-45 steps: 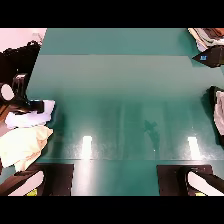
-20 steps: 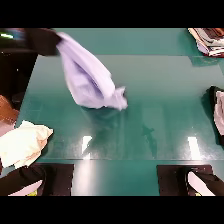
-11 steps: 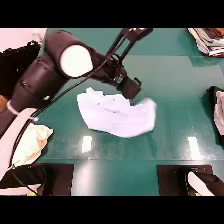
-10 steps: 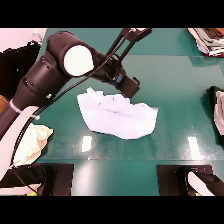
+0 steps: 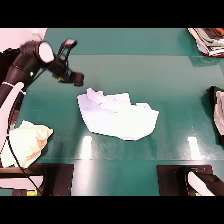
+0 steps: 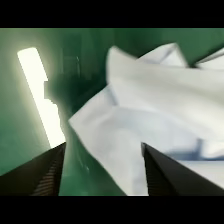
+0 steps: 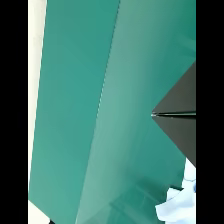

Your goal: Fold the shirts.

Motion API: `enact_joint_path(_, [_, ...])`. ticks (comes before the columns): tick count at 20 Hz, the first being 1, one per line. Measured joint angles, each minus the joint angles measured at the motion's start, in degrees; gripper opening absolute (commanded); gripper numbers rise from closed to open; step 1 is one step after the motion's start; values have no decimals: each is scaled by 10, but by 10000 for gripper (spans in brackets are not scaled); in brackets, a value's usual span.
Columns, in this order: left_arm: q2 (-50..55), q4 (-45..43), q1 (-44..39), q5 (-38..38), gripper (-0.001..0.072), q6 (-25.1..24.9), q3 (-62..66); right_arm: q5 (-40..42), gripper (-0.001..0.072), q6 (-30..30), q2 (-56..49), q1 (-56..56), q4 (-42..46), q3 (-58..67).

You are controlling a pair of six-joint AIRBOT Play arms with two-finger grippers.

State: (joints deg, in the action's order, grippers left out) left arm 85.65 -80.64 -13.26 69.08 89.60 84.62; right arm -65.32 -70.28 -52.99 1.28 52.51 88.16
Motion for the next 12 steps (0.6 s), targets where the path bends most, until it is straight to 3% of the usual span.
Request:
enact_joint_path(6, [42, 92, 43, -94, 550, -16, -112, -35, 18, 0, -18, 0, 2, 0])
enact_joint_path(7, [48, 109, 45, -107, 519, -21, -118, -48, 18, 0, -26, 0, 2, 0])
enact_joint_path(9, [57, 134, 47, -128, 158, -28, -125, -78, 18, -6, -48, 0, 16, 0])
enact_joint_path(10, [60, 141, 48, -135, 29, -31, -127, -94, 18, -13, -60, 0, 30, 0])
enact_joint_path(12, [63, 152, 49, -147, 26, -36, -127, -134, 18, -24, -90, 0, 66, 0])
